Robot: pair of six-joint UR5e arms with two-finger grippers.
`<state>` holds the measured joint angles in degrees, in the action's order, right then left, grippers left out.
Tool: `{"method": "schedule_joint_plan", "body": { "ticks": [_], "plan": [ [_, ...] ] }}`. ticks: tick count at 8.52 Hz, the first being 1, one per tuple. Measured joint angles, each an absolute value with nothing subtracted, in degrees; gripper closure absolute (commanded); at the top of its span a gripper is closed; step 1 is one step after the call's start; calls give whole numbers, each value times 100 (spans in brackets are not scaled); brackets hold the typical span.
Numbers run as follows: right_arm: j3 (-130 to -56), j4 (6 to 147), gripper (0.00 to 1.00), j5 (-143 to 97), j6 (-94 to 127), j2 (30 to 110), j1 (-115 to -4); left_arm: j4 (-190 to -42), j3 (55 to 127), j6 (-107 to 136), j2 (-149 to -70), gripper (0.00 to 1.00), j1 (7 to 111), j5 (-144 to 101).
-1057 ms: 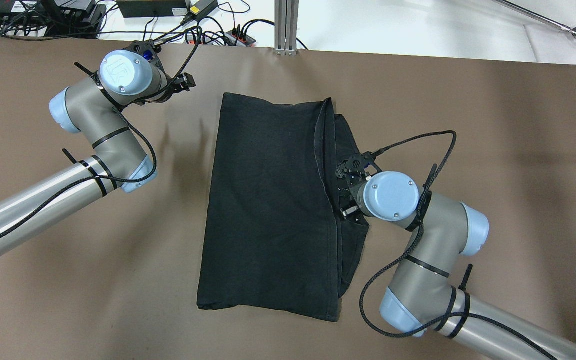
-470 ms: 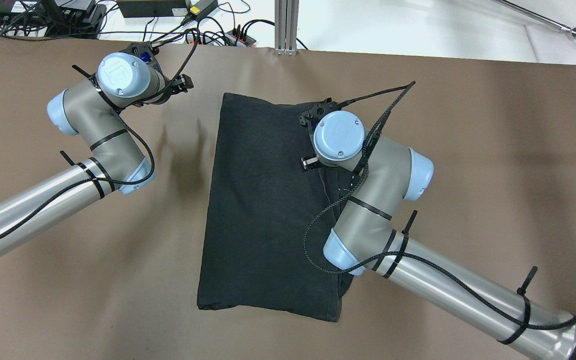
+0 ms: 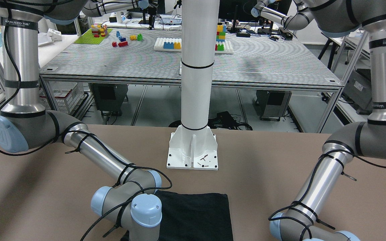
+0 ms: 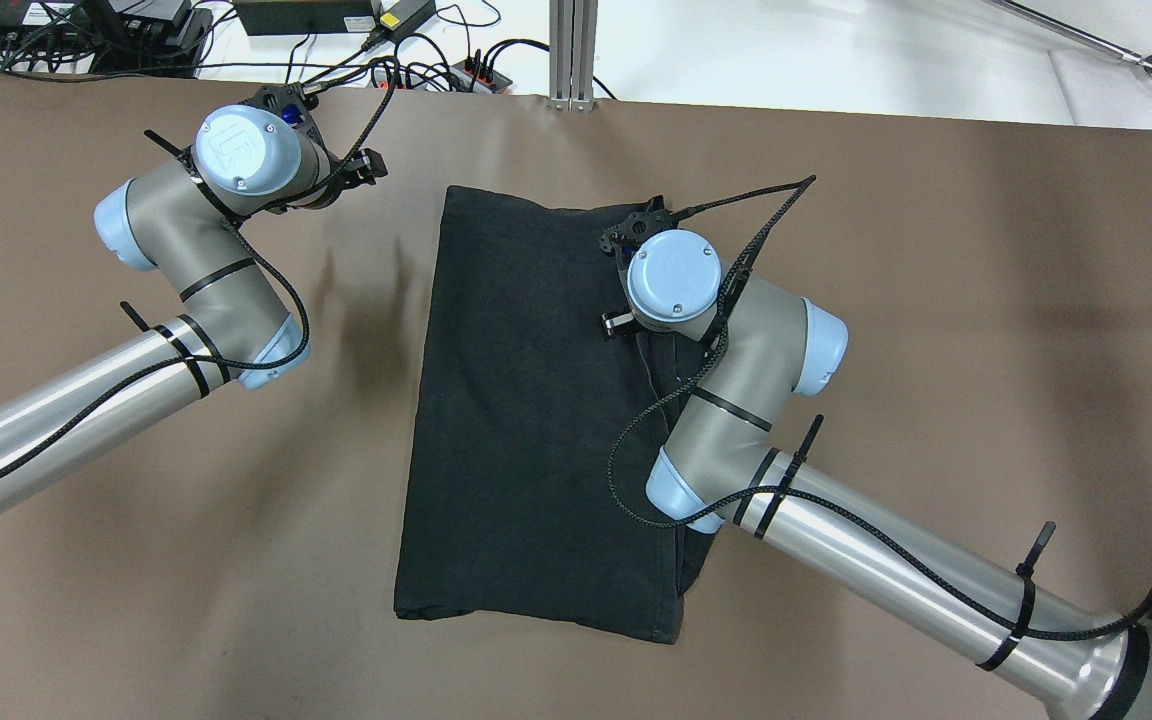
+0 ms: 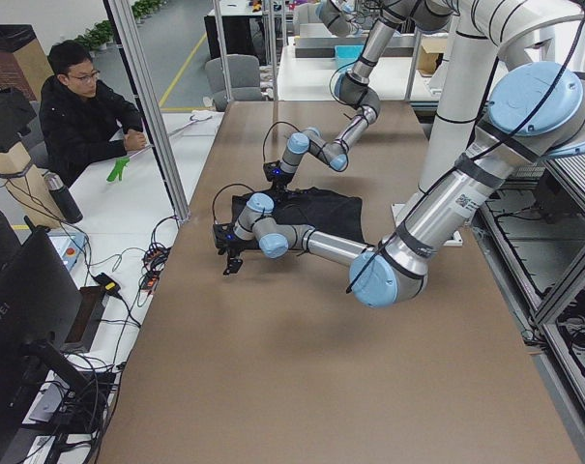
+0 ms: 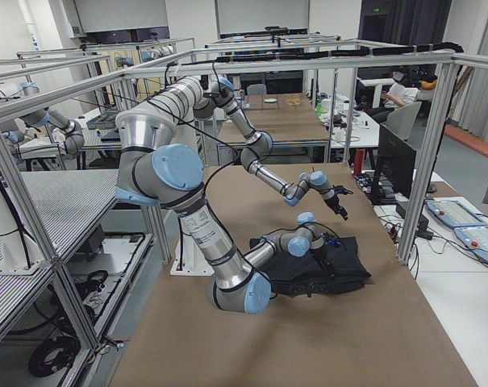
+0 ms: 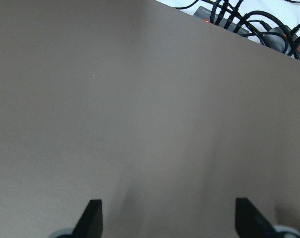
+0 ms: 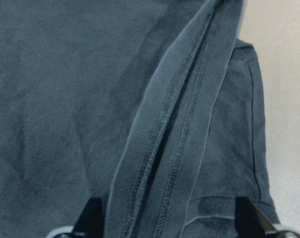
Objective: Fold clothes
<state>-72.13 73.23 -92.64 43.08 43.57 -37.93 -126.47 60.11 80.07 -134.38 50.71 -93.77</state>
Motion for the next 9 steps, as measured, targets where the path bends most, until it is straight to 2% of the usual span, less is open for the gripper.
{"method": "schedule_joint_plan", "body": {
  "ticks": [3,6,9],
  "plan": [
    [-7200,7102,6,-9295,3881,4665,-3951,-12647,6012,8007,-13442,6,5071,-9370],
    [-7576,6947,6,-10133,3573,4987,-4386,-12647,6024,8019,-13447,6,5071,-9373],
    [-8335,7024,6,-10363,5676,5218,-4236,-12596,6225,8030,-13434,6,5068,-9395]
  ]
}}
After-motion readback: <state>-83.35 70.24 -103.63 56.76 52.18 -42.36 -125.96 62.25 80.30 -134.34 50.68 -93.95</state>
